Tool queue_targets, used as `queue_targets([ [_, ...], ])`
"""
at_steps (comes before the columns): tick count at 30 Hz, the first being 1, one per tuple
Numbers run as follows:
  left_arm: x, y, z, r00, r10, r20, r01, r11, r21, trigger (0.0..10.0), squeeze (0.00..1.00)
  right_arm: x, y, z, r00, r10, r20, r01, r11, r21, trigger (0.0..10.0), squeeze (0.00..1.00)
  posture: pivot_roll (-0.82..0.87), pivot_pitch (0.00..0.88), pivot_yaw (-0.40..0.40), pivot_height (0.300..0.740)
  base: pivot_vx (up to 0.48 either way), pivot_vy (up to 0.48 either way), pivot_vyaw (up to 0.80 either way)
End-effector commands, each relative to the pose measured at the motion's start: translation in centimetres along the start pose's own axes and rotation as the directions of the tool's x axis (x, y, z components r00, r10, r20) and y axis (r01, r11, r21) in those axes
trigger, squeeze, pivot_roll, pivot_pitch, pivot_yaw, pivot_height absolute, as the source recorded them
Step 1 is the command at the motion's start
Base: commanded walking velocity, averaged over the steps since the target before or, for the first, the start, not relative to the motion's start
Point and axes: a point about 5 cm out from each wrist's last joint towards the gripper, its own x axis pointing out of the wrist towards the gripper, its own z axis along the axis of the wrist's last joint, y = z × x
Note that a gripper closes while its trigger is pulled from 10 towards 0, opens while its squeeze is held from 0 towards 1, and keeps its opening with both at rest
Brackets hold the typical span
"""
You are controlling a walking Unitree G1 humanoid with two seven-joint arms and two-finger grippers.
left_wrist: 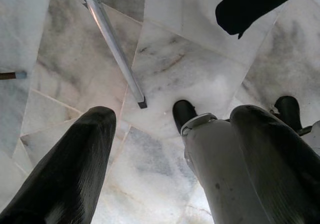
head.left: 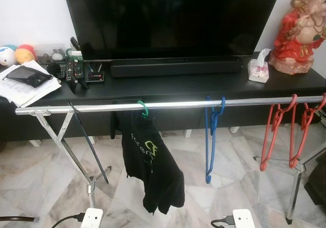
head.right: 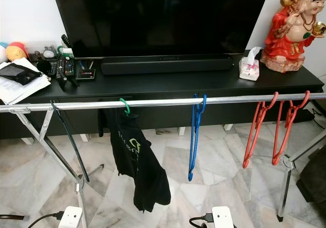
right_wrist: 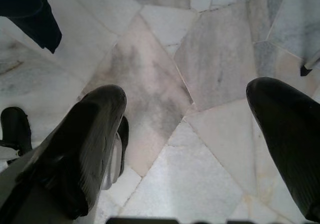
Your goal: Hang hanger
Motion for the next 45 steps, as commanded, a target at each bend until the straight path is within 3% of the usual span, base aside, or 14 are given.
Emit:
queue_targets([
  [1,0.1,0.0,0.2,1.000,-0.002,-0.009,0.002,1.000,0.020,10.0,0.00,0.0,0.4,-0.1,1.000,-0.001,-0.010,0.001,1.000,0.018,10.0,0.00,-0.09,0.000,-0.022,0.740,0.000,0.000,0.00],
  [6,0.2,0.0,0.6,1.000,0.003,0.004,-0.003,1.000,0.017,10.0,0.00,0.2,0.8,0.2,1.000,-0.019,-0.013,0.021,0.995,0.102,10.0,0.00,-0.10,0.000,-0.015,0.740,0.000,0.000,0.00],
  [10,0.2,-0.3,0.6,1.000,-0.005,-0.001,0.005,1.000,0.026,10.0,0.00,0.3,1.4,0.6,1.000,0.016,-0.007,-0.015,0.998,0.062,10.0,0.00,-0.11,0.000,-0.020,0.740,0.000,0.000,0.00],
  [30,0.0,-0.3,-0.3,1.000,-0.003,-0.028,0.003,1.000,0.011,10.0,0.00,0.3,1.5,0.9,0.999,0.028,0.021,-0.030,0.997,0.074,10.0,0.00,-0.11,0.000,-0.013,0.740,0.000,0.000,0.00],
  [45,0.0,-0.1,-0.6,0.999,0.004,-0.039,-0.004,1.000,-0.001,10.0,0.00,0.4,1.7,1.0,0.999,0.044,0.023,-0.046,0.996,0.073,10.0,0.00,-0.09,0.000,-0.023,0.740,-0.280,0.000,0.00],
])
